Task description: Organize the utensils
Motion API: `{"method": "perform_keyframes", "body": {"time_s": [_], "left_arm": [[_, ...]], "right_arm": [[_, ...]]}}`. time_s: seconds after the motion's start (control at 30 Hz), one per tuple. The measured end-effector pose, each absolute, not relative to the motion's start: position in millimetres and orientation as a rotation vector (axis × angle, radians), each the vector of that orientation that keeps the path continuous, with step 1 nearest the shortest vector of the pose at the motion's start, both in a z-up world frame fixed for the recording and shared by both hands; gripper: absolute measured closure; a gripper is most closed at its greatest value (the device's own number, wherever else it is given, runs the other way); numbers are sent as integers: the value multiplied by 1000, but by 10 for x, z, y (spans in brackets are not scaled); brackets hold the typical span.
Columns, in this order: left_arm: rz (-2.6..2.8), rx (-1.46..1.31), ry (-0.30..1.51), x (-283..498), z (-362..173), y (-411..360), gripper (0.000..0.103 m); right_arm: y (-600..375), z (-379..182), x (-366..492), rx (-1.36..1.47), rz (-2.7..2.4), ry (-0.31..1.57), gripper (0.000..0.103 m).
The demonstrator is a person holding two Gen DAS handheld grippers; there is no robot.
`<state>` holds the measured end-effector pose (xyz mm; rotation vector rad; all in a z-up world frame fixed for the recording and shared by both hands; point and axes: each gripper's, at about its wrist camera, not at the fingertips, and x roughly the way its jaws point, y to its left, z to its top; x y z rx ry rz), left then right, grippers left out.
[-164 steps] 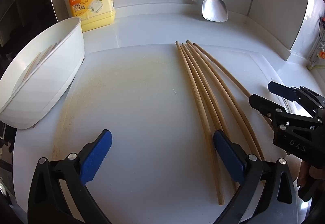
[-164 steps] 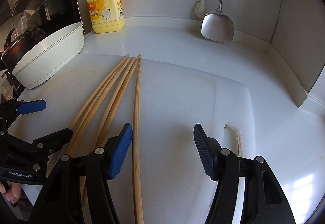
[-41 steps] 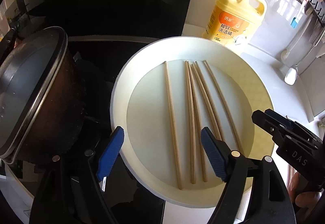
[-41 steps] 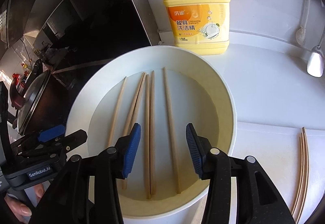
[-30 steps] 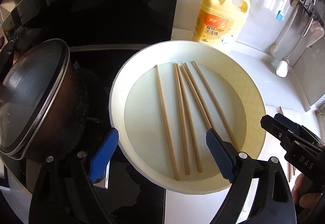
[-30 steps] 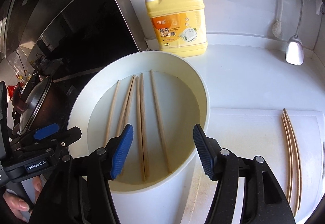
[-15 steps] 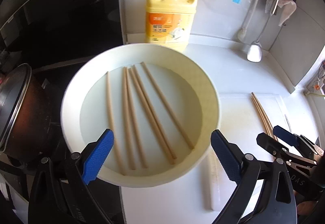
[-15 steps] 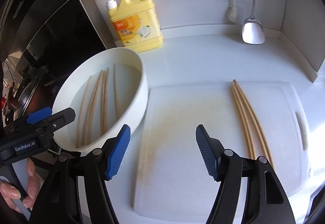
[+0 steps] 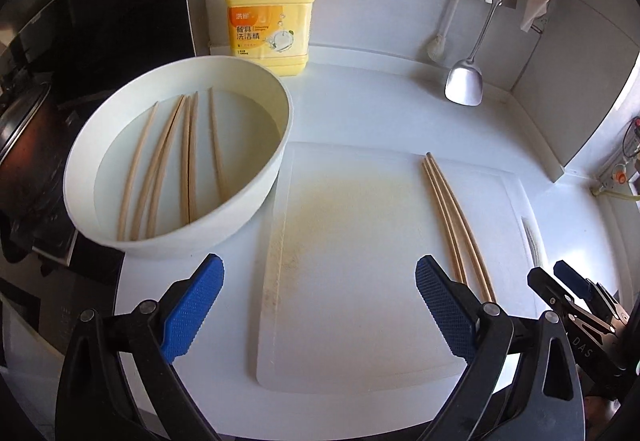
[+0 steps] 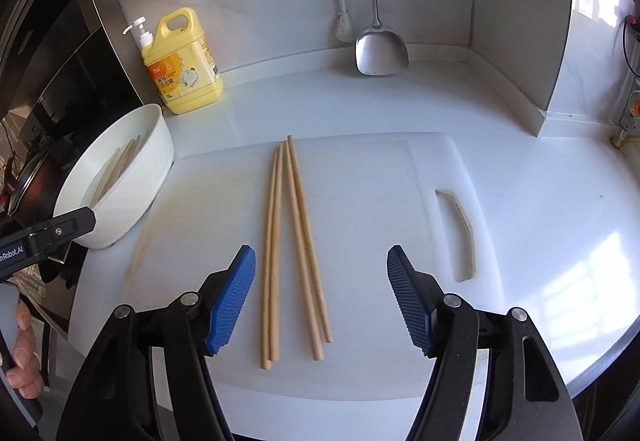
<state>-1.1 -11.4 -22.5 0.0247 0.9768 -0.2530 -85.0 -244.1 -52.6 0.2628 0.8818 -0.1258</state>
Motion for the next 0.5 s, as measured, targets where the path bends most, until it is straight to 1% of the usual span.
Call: {"method": "perform_keyframes", "body": {"time_s": [0.2, 0.5], "left_arm": [[-184, 47, 948, -250, -296, -248, 8], [-180, 86, 898, -307, -574, -380, 8]], "right_arm": [[-2668, -706, -881, 249, -85, 872, 38], [-2672, -901, -699, 260, -68, 836, 38]]}}
